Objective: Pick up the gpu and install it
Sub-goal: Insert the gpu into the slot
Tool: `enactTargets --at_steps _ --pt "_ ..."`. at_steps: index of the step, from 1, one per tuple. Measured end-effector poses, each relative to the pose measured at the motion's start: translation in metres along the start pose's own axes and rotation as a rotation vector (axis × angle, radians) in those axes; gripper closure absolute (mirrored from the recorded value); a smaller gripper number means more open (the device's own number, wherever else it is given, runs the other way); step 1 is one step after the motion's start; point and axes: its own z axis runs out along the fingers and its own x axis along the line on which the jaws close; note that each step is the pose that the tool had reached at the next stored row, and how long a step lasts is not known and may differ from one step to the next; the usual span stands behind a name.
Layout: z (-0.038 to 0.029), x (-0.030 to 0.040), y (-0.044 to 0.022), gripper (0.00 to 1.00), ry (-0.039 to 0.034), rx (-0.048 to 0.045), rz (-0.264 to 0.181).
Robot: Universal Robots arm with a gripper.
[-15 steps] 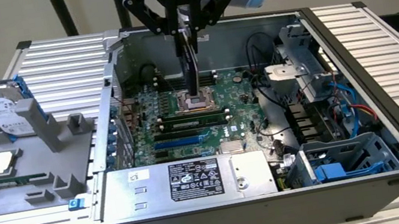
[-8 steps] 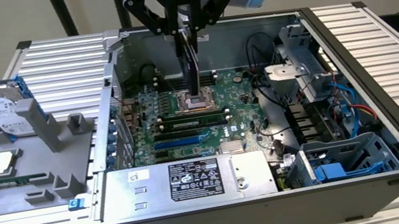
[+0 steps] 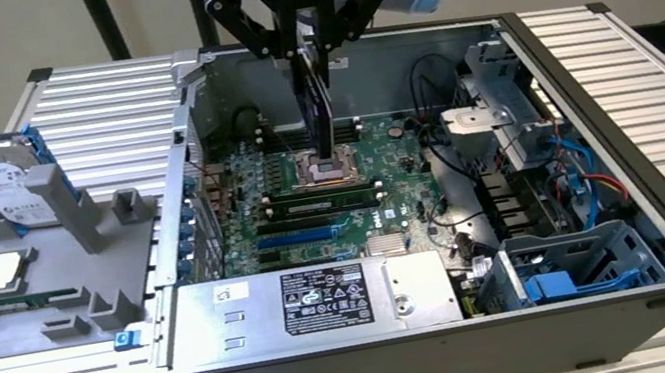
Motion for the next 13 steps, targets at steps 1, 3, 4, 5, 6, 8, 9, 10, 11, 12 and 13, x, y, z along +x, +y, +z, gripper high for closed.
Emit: enactTargets --at_steps 1,3,4,5,6,8,9,10,11,12,13 --pt "0.0000 0.0000 0.0000 1.00 0.0001 0.0000 0.000" --pt "0.0000 0.0000 0.0000 1.00 0.0000 0.0000 -0.001" --pt "0.0000 0.0000 0.0000 1.00 0.0000 0.0000 -0.001" --pt "0.0000 0.0000 0.0000 1.00 0.0000 0.0000 -0.001" --pt "0.0000 0.0000 0.0000 1.00 0.0001 0.0000 -0.001" --pt "0.0000 0.0000 0.0000 1.00 0.0001 0.0000 -0.001" --pt "0.0000 0.0000 0.0000 1.00 0.0001 0.0000 -0.001" --pt "0.0000 0.0000 0.0000 1.00 0.0000 -0.0001 -0.001" --pt "-0.0001 0.0000 0.0000 1.00 0.0000 -0.0001 -0.001" --pt "-0.0002 0.0000 0.0000 1.00 0.0001 0.0000 -0.001" --pt "-0.0003 0.0000 0.0000 1.00 0.0000 -0.0001 -0.002"
